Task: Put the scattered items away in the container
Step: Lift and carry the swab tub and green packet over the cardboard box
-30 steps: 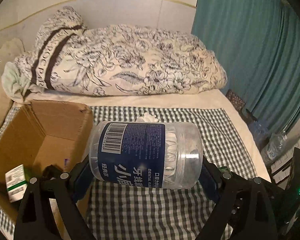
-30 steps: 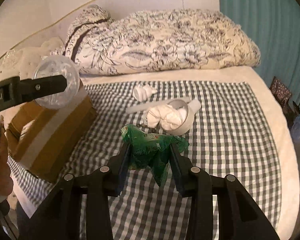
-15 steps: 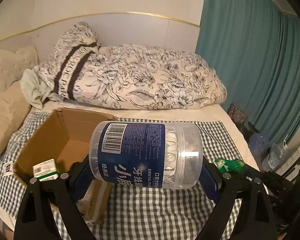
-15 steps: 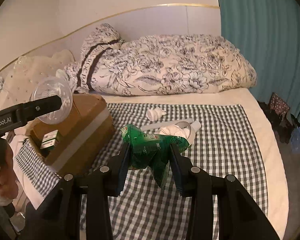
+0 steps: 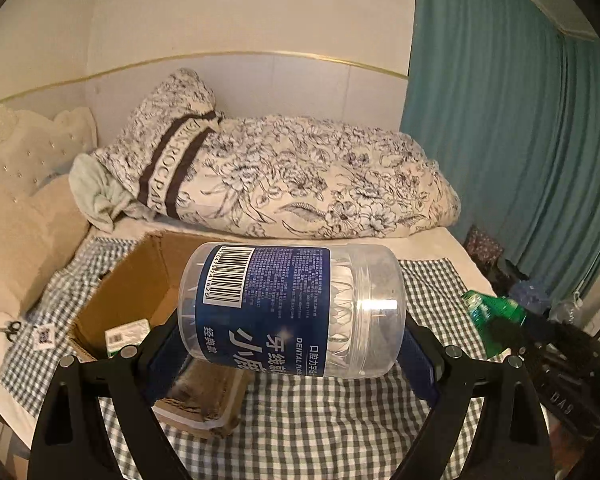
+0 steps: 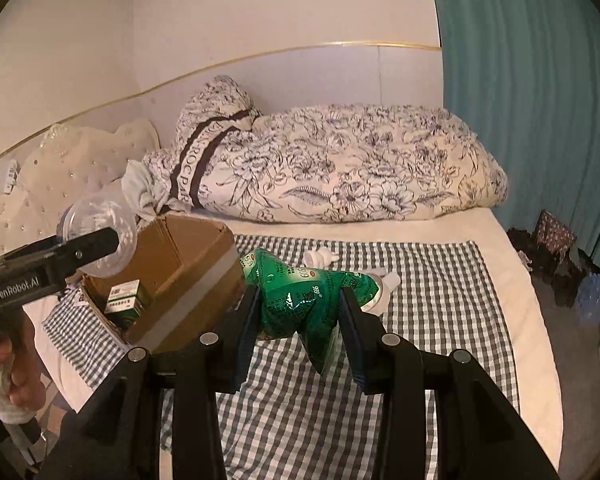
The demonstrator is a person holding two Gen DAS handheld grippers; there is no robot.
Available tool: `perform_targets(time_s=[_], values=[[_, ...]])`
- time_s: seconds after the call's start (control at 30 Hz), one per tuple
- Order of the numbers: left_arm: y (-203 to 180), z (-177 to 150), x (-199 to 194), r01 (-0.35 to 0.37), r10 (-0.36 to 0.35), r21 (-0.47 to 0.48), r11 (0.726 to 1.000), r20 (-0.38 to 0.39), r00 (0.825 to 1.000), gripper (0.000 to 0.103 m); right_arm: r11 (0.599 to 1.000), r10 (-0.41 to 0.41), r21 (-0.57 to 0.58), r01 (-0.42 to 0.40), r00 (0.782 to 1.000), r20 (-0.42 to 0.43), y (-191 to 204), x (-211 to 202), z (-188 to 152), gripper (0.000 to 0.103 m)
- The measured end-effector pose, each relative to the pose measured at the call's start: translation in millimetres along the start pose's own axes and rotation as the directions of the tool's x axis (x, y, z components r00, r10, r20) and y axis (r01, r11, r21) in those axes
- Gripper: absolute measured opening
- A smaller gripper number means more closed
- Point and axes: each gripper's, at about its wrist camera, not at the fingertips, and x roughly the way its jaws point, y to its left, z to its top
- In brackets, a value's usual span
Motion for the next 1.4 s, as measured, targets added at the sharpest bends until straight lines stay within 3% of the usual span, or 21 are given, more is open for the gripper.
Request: perform_targets(time_s=[0.6,1.4], values=[[59.1,5.0,-11.5,-0.076,0.076,-0.019,0.997,0.023,0.997,0.093,0.997,0.051,-0.062,-0.05,0.999,0.014,54.7,12.6,21.0,0.039],[143.5,9.5,24.4,-0.215,0.214,-0.018,0.976,-0.04,0.976,0.093,0.975,0.181,-0.121,-0.186,0.982,-0.052,144.0,94.9,38.3,0.039]])
